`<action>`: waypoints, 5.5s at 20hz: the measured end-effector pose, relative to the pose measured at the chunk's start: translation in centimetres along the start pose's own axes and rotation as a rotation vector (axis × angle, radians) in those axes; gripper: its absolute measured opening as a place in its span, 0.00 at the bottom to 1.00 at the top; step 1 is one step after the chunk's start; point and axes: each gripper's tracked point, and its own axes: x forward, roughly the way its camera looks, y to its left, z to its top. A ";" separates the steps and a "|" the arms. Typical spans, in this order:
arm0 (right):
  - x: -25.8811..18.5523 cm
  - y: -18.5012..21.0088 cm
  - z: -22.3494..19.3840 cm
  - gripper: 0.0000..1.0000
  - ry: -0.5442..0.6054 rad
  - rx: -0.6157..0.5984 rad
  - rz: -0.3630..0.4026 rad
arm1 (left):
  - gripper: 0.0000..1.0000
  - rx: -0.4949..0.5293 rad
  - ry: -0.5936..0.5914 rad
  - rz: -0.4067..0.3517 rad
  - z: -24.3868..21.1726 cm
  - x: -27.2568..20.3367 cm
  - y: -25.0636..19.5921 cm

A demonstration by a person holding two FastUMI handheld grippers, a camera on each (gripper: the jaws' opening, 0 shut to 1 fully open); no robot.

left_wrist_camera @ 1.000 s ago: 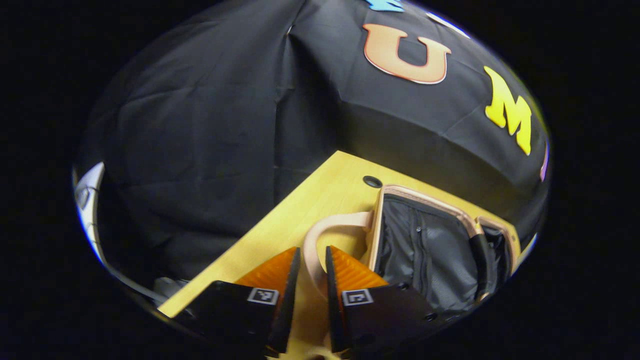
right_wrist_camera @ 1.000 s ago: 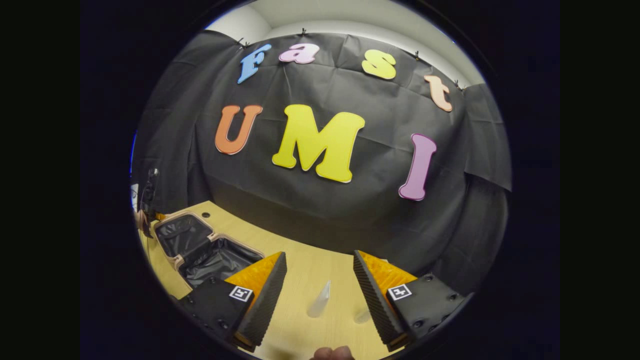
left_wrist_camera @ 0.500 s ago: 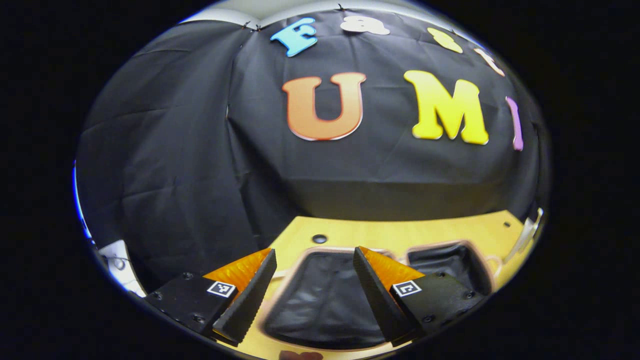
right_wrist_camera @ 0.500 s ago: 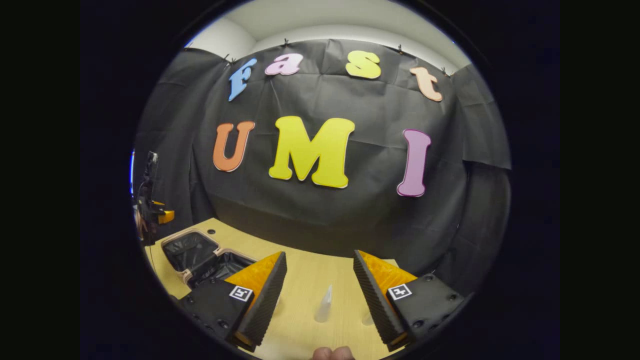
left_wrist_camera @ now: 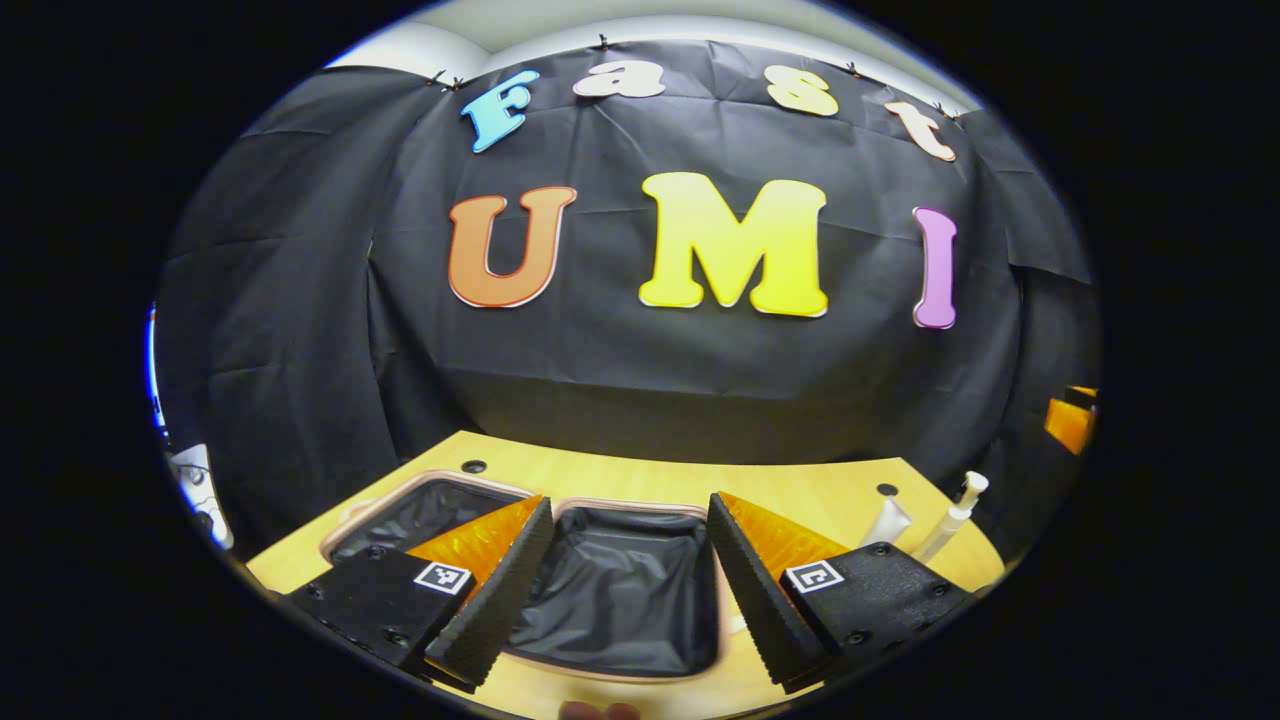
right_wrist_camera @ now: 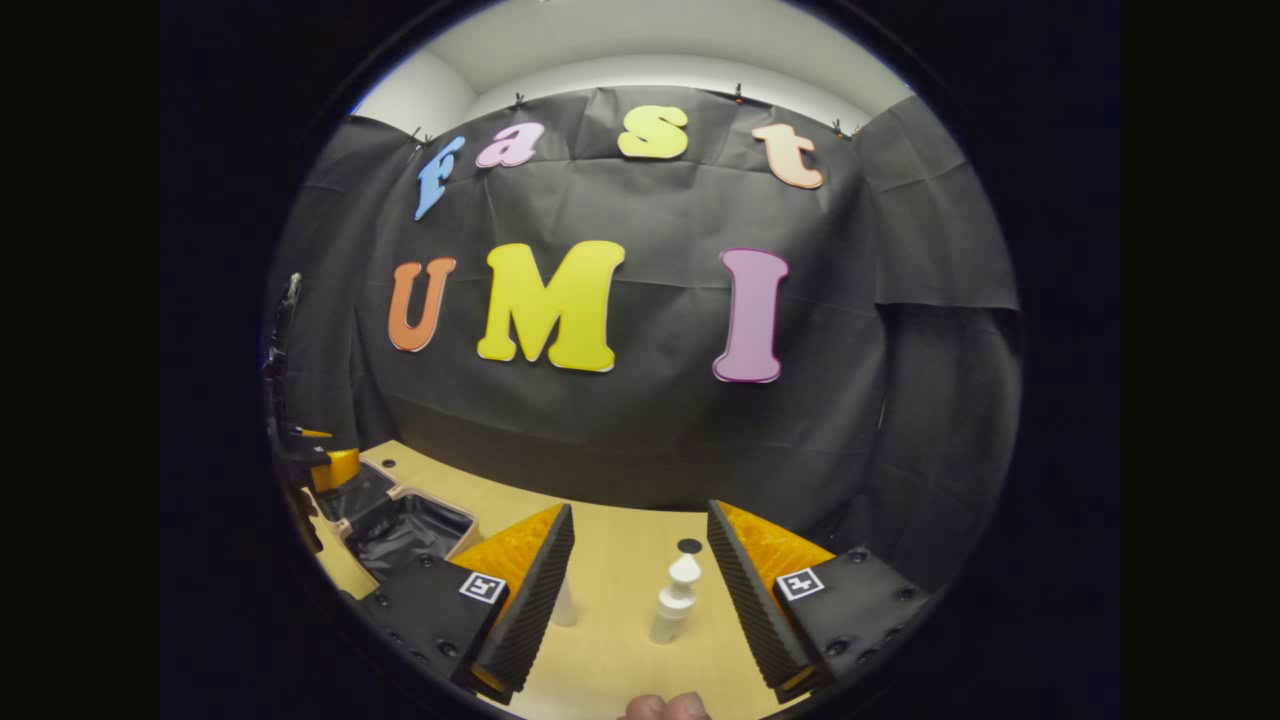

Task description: First open the suitcase, pack the skin care products into it, and then close the suitcase.

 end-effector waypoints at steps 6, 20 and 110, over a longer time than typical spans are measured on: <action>-0.7 -6.3 -2.2 0.79 0.037 0.021 -0.052 | 0.98 0.040 0.026 -0.139 -2.5 -0.6 -11.7; -1.0 -14.1 -9.8 0.80 0.166 0.005 -0.075 | 0.99 0.215 0.202 -0.270 -16.7 7.4 -23.5; -2.1 18.6 -4.2 0.48 0.437 0.129 0.499 | 0.97 -0.098 1.116 -0.261 -14.0 7.0 12.8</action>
